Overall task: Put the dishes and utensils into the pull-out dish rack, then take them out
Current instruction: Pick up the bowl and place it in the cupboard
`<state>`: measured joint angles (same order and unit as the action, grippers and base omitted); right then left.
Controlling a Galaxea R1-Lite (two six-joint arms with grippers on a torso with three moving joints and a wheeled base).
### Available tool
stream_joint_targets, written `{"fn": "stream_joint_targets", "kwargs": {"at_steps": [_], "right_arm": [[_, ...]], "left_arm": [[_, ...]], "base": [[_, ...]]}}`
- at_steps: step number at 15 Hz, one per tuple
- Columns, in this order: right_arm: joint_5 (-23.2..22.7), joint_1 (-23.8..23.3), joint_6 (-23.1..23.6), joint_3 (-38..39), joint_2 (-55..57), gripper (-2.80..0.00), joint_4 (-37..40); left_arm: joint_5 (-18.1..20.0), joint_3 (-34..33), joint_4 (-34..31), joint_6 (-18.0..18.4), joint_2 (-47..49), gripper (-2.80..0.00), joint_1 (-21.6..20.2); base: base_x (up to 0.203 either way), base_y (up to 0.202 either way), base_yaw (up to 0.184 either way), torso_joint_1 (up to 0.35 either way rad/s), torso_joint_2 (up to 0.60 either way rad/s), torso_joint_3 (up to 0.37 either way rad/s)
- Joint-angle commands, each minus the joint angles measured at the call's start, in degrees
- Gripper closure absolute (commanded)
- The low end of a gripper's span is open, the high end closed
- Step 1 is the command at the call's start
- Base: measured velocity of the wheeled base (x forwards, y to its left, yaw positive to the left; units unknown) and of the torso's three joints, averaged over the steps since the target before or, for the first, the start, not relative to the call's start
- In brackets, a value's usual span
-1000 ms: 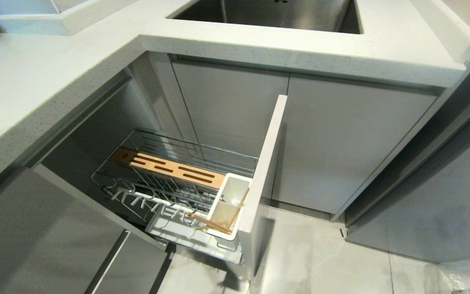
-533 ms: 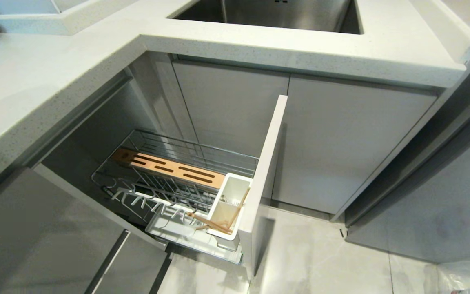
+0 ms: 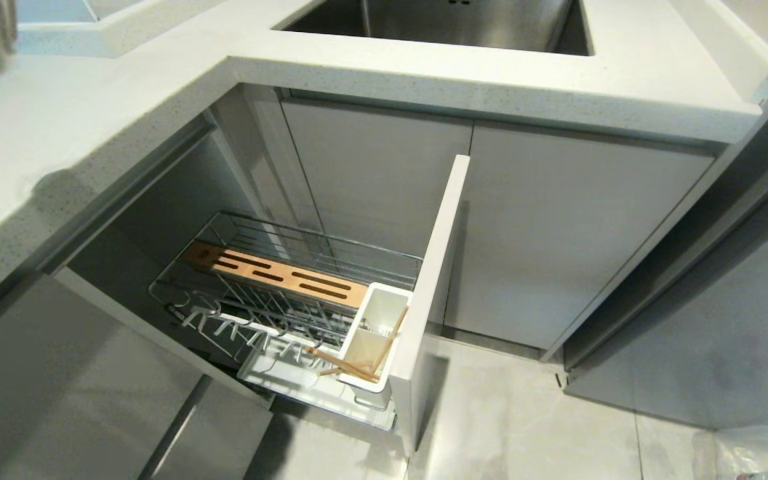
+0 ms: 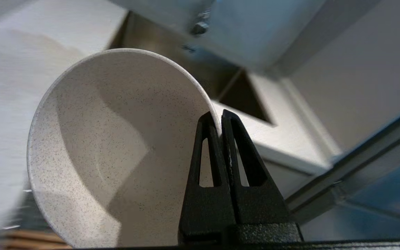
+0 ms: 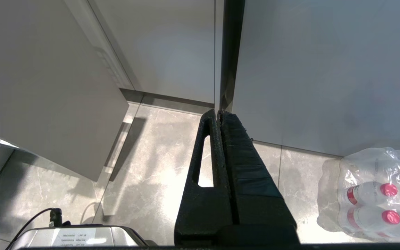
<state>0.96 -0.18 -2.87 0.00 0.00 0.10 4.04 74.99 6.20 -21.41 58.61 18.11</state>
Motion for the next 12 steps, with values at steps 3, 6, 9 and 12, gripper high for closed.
{"fn": "stream_joint_targets", "kwargs": {"at_steps": [3, 6, 9, 12], "right_arm": [[0.0, 0.0, 0.0, 0.1, 0.0, 0.00, 0.0], [0.0, 0.0, 0.0, 0.1, 0.0, 0.00, 0.0], [0.0, 0.0, 0.0, 0.1, 0.0, 0.00, 0.0], [0.0, 0.0, 0.0, 0.1, 0.0, 0.00, 0.0]], "left_arm": [[-0.7, -7.4, 10.5, -3.7, 4.0, 0.00, 7.4], [-1.2, -13.3, 20.7, -4.5, 7.9, 0.00, 9.9], [-4.4, -15.0, 25.2, -8.0, 14.6, 0.00, 10.1], [-14.5, -14.4, 34.0, -14.2, 23.6, 0.00, 10.7]], "base": [[0.000, 0.000, 0.000, 0.000, 0.00, 0.000], [0.000, 0.000, 0.000, 0.000, 0.00, 0.000], [0.000, 0.000, 0.000, 0.000, 0.00, 0.000], [0.000, 0.000, 0.000, 0.000, 0.00, 0.000]]}}
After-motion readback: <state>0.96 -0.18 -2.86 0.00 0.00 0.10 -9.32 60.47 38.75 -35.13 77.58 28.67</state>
